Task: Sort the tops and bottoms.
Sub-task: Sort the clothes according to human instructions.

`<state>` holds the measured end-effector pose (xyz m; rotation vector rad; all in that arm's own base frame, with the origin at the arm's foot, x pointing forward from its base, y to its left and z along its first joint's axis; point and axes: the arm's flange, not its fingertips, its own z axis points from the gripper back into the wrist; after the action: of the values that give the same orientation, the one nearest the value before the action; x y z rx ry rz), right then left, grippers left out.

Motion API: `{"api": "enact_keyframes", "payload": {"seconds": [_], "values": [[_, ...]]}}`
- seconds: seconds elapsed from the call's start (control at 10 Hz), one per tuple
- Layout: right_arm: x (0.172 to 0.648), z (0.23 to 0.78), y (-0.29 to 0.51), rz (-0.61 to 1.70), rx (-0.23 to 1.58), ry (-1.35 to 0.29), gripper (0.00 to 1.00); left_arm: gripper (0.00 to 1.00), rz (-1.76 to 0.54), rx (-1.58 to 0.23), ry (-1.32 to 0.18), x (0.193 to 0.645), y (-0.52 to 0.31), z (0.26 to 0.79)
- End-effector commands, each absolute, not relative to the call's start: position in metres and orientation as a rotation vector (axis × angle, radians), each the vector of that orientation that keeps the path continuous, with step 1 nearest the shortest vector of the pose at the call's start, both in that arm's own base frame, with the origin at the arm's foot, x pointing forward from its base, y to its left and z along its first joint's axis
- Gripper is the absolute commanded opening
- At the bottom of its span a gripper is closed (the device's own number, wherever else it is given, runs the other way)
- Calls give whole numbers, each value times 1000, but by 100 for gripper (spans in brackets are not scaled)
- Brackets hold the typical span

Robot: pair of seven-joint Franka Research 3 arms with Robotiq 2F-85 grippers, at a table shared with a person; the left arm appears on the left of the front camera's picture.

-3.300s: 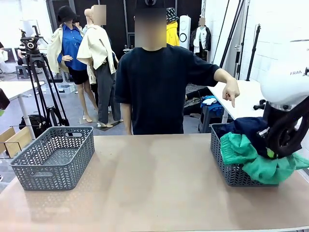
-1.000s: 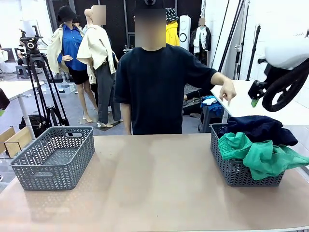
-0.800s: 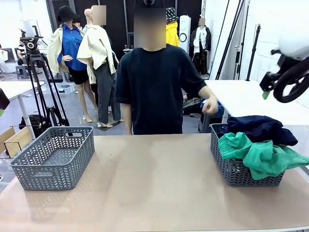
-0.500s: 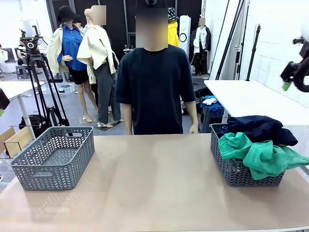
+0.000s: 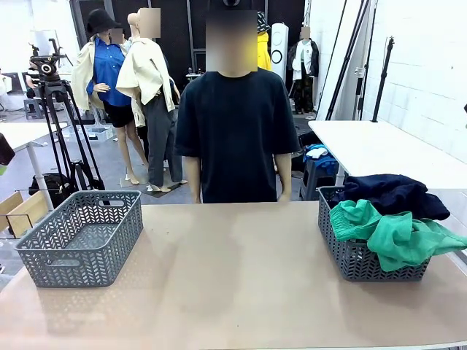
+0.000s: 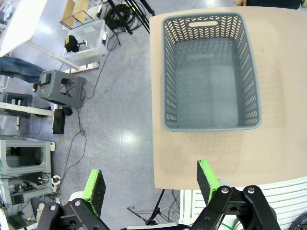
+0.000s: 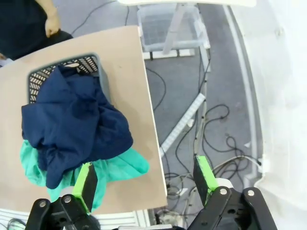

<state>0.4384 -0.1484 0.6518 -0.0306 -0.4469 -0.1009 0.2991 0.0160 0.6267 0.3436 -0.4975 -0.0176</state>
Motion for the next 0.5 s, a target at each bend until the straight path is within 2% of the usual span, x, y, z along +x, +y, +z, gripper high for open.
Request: {"api": "enact_keyframes", "payload": {"seconds": [0.0,0.4], "values": [[439,652,-141,-84,-36,-441,100,100,-24,346,-502,299,19,627],[439,652,-141,-84,-36,-441,100,100,-24,346,-502,299,19,627]]}}
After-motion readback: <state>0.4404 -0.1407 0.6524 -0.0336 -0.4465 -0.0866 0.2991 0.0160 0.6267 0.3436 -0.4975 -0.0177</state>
